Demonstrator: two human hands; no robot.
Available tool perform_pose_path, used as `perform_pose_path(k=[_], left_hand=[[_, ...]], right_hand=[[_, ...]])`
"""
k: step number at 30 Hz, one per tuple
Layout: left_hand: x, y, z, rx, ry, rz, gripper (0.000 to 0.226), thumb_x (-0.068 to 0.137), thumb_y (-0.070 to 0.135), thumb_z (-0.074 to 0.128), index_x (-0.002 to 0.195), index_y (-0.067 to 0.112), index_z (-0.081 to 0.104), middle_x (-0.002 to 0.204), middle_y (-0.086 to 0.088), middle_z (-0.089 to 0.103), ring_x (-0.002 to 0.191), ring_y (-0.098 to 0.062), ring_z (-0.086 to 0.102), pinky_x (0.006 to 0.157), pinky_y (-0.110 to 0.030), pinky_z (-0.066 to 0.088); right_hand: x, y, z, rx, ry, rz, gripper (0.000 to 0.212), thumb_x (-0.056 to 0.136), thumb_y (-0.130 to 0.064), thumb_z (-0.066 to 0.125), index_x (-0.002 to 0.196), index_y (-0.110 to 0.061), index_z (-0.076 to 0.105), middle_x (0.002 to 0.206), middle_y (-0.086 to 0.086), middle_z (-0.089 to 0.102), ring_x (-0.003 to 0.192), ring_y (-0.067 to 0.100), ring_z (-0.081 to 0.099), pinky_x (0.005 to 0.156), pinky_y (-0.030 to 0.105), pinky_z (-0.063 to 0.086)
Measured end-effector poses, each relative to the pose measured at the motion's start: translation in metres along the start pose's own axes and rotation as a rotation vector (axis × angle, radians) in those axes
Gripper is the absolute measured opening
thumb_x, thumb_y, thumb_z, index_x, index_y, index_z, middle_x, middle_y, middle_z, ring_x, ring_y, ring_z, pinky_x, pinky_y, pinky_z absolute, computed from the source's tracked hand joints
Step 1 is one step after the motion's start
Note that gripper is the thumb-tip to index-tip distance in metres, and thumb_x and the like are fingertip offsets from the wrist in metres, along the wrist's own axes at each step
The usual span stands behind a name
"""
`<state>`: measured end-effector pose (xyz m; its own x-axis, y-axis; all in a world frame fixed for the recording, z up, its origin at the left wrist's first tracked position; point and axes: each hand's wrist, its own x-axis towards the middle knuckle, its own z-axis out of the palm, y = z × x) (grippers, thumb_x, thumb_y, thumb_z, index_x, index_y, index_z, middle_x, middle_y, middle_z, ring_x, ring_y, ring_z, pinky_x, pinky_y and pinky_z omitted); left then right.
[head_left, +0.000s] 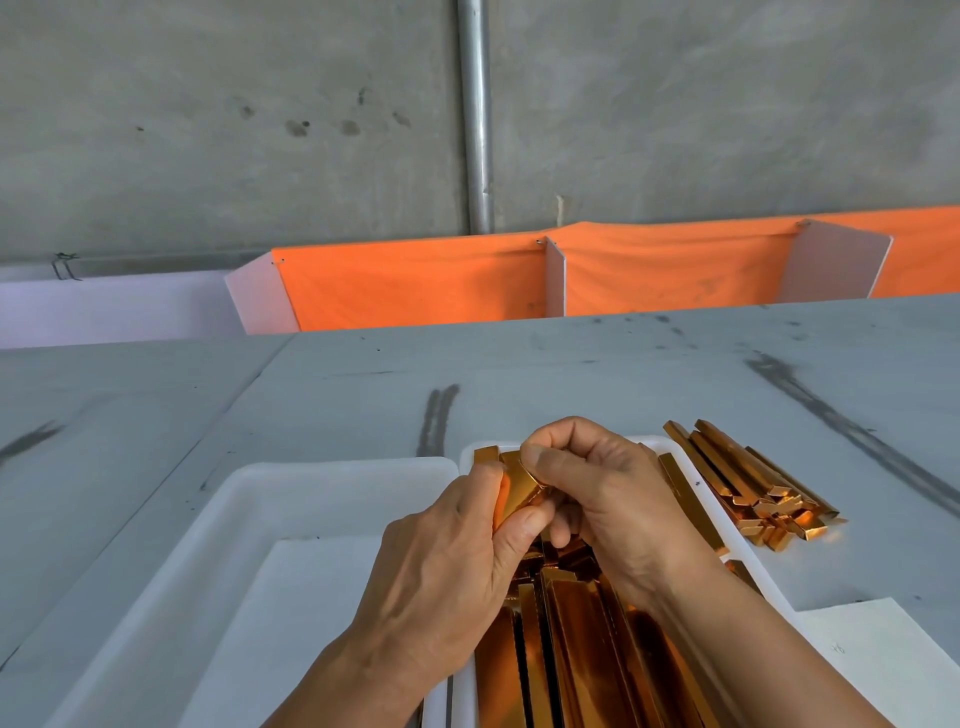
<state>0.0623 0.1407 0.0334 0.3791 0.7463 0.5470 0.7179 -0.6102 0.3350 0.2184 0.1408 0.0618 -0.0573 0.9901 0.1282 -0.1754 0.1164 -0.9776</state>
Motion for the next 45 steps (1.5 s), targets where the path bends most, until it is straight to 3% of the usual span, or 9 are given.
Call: perform_pose_path(k=[5,9,13,17,28,32,36,45], left_hand=[[0.0004,-0.0003,-0.0004,0.01,0.002,-0.001,0.053,0.086,0.079,0.005,0.104,0.039,0.036,0.072,0.016,0.048,0.063,-0.003,0.056,0.051,-0.012,0.042],[-0.0008,-0.001,-0.0011,0.036,-0.005,-0.005,0.064,0.081,0.081,-0.006,0.108,0.04,0.035,0.077,0.02,0.048,0.066,0.001,0.055,0.052,-0.008,0.037],[-0.0013,-0.0045,-0.0011,0.028,-0.009,-0.021,0.055,0.085,0.075,0.003,0.112,0.038,0.034,0.074,0.02,0.044,0.065,0.0,0.054,0.052,-0.009,0.036],[-0.0015,-0.0059,0.0001,0.015,-0.018,-0.023,0.048,0.085,0.073,0.007,0.109,0.039,0.033,0.073,0.021,0.042,0.064,0.001,0.052,0.054,-0.008,0.034],[-0.002,-0.0052,0.0021,-0.004,-0.001,-0.016,0.046,0.085,0.079,0.003,0.102,0.045,0.029,0.073,0.022,0.045,0.068,0.004,0.055,0.052,-0.009,0.041],[-0.0007,-0.0051,0.0021,0.019,0.004,-0.013,0.056,0.085,0.079,0.002,0.107,0.04,0.035,0.074,0.019,0.046,0.065,0.0,0.055,0.053,-0.011,0.042],[-0.0013,-0.0055,0.0012,0.036,0.002,-0.025,0.046,0.087,0.075,0.008,0.104,0.04,0.033,0.071,0.02,0.044,0.062,0.0,0.053,0.051,-0.01,0.038],[-0.0008,-0.0041,-0.0011,0.062,0.02,-0.045,0.044,0.089,0.07,0.015,0.11,0.037,0.035,0.069,0.021,0.039,0.058,0.001,0.049,0.048,-0.008,0.033]], right_hand=[[-0.0001,0.0001,-0.0011,0.001,-0.013,-0.002,0.012,0.086,-0.02,0.071,0.074,-0.018,0.071,0.065,0.014,0.064,0.041,0.016,0.049,0.043,0.023,0.044],[-0.004,0.0003,0.0001,-0.156,0.028,-0.081,0.022,0.08,-0.039,0.07,0.077,-0.018,0.074,0.061,0.016,0.065,0.041,0.017,0.049,0.046,0.024,0.047],[-0.0038,-0.0004,-0.003,-0.211,0.016,-0.09,0.021,0.093,-0.027,0.063,0.082,-0.02,0.079,0.059,0.008,0.065,0.046,0.015,0.052,0.051,0.022,0.049],[-0.0024,-0.0016,-0.0063,-0.204,0.0,-0.046,0.019,0.094,-0.018,0.063,0.084,-0.021,0.08,0.057,0.004,0.063,0.048,0.012,0.053,0.051,0.021,0.047],[0.0011,0.0007,-0.0066,-0.08,0.017,0.017,0.016,0.092,-0.012,0.065,0.084,-0.012,0.079,0.06,0.012,0.064,0.045,0.017,0.052,0.046,0.022,0.046],[-0.0002,0.0012,-0.0045,-0.096,0.016,-0.001,0.014,0.091,-0.015,0.067,0.084,-0.015,0.079,0.06,0.01,0.065,0.045,0.015,0.053,0.048,0.022,0.048],[-0.001,0.0018,-0.0028,-0.095,0.02,-0.022,0.01,0.089,-0.014,0.069,0.083,-0.015,0.077,0.06,0.009,0.065,0.044,0.014,0.054,0.048,0.021,0.049],[-0.0031,0.0035,-0.0001,-0.149,0.019,-0.087,0.023,0.075,-0.039,0.07,0.08,-0.018,0.077,0.062,0.009,0.068,0.046,0.013,0.057,0.055,0.022,0.053]])
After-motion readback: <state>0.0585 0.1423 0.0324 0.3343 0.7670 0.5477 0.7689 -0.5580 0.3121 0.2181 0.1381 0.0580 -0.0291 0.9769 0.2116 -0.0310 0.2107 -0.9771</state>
